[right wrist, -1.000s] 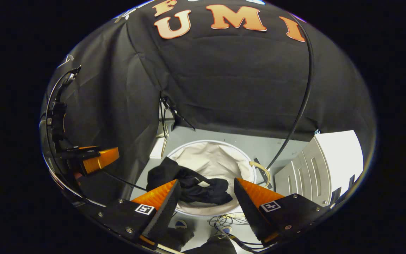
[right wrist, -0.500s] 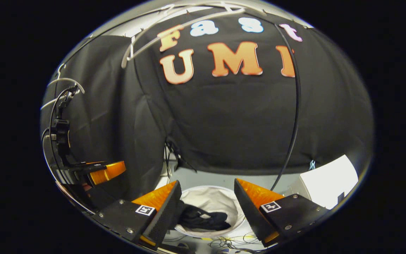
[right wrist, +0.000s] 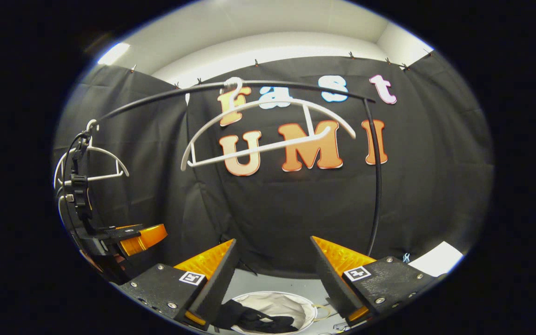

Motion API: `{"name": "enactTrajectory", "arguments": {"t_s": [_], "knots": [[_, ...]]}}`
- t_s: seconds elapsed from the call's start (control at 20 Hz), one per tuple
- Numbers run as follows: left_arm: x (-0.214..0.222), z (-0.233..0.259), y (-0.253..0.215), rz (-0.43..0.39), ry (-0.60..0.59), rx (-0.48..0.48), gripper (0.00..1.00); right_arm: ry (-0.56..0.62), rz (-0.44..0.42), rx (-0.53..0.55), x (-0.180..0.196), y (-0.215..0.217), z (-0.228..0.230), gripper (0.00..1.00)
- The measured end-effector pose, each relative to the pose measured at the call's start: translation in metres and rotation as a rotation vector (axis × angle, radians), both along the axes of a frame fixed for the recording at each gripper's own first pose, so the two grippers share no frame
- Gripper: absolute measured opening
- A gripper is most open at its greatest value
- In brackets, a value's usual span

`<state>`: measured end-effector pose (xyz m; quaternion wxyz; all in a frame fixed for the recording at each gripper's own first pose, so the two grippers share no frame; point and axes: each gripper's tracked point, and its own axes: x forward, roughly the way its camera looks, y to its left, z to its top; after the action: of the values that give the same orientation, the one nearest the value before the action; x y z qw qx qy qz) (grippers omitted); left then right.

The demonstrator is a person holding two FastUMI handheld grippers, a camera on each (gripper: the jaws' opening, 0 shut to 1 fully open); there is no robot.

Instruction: Grasp the clothes on the hanger with both hands and then place them into the laundry hamper below.

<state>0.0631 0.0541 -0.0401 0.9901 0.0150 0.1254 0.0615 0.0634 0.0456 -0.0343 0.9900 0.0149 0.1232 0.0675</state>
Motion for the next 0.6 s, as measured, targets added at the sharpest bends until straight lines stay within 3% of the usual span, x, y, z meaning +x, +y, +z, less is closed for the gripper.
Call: {"name": "enactTrajectory", "arguments": {"t_s": [0.15, 0.2, 0.25, 0.6], "knots": [[0.001, 0.027, -0.001, -0.014, -0.071, -0.006, 0.98, -0.079, -0.006, -0.011, 0.000, -0.007, 0.025, 0.93], [0.002, 0.037, -0.002, -0.013, -0.095, -0.003, 0.98, -0.100, -0.010, -0.020, 0.001, -0.010, 0.032, 0.82], [-0.002, 0.054, -0.006, -0.018, -0.117, -0.005, 1.00, -0.117, -0.014, -0.028, 0.001, -0.014, 0.039, 1.00], [-0.022, 0.094, -0.004, -0.019, -0.239, -0.017, 0.99, -0.229, -0.045, -0.037, -0.011, -0.029, 0.075, 1.00]]}}
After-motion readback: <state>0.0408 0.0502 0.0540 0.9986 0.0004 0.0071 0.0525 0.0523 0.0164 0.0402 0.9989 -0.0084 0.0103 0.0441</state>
